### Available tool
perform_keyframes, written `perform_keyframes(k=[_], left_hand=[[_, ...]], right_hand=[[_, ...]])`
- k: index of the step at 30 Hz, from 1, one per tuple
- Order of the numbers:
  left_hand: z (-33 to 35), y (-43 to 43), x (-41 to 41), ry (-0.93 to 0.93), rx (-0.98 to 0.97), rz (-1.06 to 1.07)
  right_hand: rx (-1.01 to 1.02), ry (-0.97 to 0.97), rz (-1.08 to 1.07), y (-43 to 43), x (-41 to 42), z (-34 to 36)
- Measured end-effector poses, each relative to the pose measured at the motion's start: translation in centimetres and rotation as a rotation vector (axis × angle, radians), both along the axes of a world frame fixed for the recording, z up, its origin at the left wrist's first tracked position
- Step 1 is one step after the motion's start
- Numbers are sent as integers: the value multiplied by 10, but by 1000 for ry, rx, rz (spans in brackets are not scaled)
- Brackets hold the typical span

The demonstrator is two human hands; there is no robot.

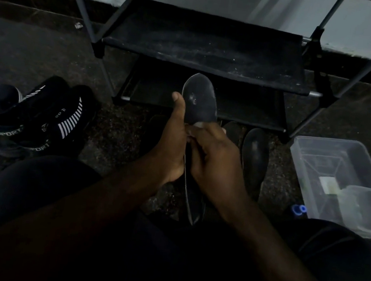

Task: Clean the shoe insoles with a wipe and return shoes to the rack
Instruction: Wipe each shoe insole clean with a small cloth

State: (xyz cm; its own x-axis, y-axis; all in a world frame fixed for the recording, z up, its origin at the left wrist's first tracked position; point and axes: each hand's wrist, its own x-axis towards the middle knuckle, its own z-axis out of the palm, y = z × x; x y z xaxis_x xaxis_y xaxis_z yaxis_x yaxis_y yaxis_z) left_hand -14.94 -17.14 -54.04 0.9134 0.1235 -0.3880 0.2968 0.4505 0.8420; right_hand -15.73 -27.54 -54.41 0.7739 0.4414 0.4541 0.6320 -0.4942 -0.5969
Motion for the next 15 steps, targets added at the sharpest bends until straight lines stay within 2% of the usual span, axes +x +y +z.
perform_keyframes(k=[4,6,8,10,12,15], left_hand=[[-1,-2,5,-29,-34,-22],[-2,-4,5,-26,-32,-30],[-3,-2,5,-34,-14,-6],[-1,-2,3,-30,-6,-23],[1,-1,2,-24,-36,-18],[-1,-1,4,-46,-81,-46]], right_hand=[[-176,-3,-181,-13,27,-9],[-106,30,-213,-12,27,-9],[46,54,-155,-4,15,-4],[94,66,-86,1,2,0],[2,21,-71,-3,4,-3],[-125,-11,-210,-16,24,-10]])
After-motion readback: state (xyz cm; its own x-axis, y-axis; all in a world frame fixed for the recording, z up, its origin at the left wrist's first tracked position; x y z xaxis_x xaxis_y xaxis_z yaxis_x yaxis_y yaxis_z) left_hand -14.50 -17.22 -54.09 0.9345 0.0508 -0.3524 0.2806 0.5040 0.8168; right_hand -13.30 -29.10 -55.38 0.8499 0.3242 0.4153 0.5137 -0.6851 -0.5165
